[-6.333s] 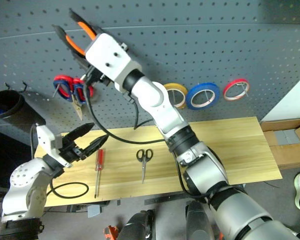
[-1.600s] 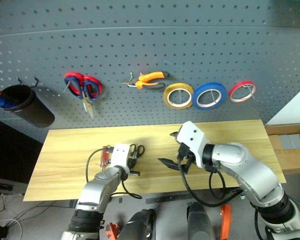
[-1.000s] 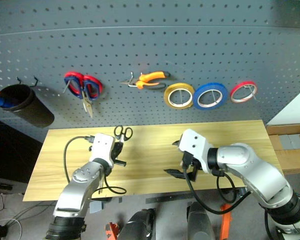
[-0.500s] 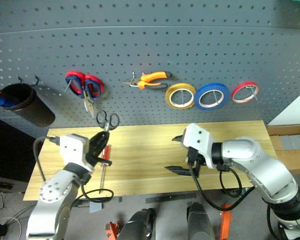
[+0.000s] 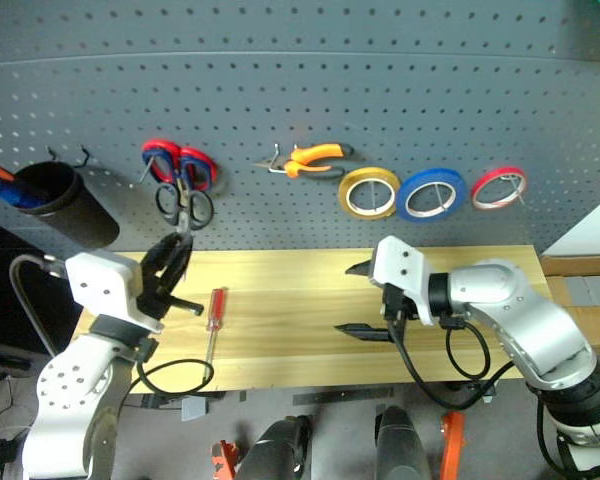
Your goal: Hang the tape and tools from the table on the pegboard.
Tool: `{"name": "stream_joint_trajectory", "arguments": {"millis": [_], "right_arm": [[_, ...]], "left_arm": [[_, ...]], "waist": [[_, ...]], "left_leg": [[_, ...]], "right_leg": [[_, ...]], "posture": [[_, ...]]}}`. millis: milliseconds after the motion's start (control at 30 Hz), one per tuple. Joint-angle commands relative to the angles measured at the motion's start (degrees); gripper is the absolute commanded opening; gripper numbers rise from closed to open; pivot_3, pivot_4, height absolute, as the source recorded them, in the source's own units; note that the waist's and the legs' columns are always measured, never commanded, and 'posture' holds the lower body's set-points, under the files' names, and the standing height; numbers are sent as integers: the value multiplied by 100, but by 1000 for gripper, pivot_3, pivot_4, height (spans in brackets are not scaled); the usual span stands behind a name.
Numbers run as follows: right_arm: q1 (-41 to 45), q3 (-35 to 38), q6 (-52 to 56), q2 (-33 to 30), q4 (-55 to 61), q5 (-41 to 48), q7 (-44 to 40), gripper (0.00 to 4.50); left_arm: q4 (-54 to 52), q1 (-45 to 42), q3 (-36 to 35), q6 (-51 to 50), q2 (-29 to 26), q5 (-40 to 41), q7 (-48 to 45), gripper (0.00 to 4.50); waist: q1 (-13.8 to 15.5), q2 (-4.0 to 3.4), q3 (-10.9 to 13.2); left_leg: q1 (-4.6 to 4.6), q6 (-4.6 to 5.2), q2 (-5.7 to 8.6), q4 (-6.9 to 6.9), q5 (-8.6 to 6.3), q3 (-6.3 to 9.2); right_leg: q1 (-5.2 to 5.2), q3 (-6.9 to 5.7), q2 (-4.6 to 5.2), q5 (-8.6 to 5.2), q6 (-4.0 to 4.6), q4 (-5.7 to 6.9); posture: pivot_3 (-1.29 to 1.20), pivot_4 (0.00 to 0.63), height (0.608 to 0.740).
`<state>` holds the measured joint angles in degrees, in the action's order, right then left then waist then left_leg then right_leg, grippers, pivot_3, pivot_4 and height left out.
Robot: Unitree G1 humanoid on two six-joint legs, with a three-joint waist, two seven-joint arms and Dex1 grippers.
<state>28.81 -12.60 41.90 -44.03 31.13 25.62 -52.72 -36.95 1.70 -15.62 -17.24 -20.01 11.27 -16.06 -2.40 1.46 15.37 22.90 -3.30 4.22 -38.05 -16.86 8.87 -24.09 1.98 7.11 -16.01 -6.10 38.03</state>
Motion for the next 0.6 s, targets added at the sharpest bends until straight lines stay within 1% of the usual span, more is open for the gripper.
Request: {"name": "stream_joint_trajectory", "arguments": {"millis": [33,367,600], "right_arm": [[103,16,-213,-23,14,-87,-122,4500],[159,-5,-417,15,-120,-270,-185,4500],[161,2,-392,53,-71,-295,-146,4500]], "left_arm": [[-312,-138,-249,-78,5,121,211,213],[44,-449,-587,-545,-11,437,497,213],[367,-753,-413,-914,-98,498,446,213]], "waist": [[20,4,-4],[68,8,-8],[70,15,-12]], "left_leg": [[0,0,0,-1,0,0],[0,-1,1,-4,1,-2],[0,-2,1,-6,1,-1]], "right_leg": [[0,0,0,0,0,0],[0,0,0,1,0,1],[0,-1,0,2,0,3]], "posture": [[-16,214,740],[-26,213,740],[-37,218,740]]}}
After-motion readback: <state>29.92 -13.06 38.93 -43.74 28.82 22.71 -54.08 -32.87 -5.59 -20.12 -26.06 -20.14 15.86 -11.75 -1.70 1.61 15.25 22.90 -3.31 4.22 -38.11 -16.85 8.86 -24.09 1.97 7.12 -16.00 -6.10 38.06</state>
